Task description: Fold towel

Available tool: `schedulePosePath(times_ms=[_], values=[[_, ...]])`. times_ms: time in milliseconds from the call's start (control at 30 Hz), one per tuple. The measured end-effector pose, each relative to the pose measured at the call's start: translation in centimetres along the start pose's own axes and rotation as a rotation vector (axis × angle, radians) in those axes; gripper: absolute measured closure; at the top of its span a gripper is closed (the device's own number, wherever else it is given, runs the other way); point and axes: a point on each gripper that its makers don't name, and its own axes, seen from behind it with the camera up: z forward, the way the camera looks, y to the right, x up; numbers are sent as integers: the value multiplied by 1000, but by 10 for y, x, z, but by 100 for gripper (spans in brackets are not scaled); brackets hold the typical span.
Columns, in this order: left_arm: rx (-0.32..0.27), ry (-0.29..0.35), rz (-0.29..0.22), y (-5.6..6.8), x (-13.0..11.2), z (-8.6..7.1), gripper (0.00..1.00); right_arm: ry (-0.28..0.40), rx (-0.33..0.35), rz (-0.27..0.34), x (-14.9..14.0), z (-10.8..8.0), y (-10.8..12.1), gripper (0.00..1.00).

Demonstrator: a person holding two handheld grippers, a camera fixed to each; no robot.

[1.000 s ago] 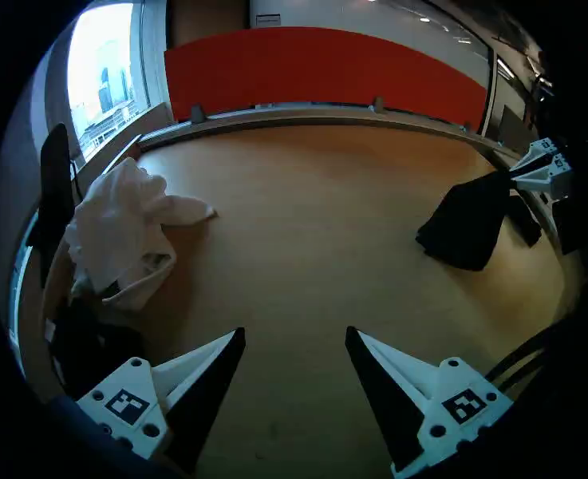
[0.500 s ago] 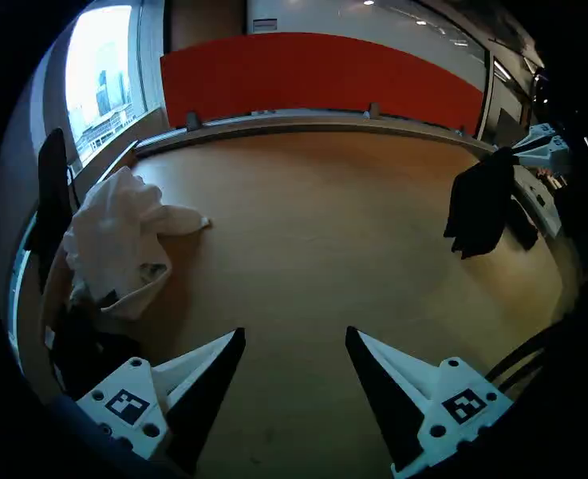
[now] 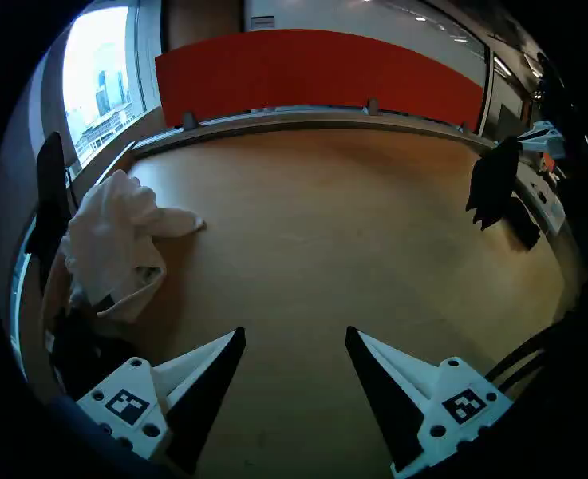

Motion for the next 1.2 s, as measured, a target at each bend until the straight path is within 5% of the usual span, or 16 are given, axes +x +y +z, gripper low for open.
schedulePosePath(times_ms=[633,1200], values=[[28,-18,3,14,4,4,7,-78,-112,56,-52,-22,135,95],[50,-31,15,19,7,6,7,-149,-196,111,-90,-33,220,95]])
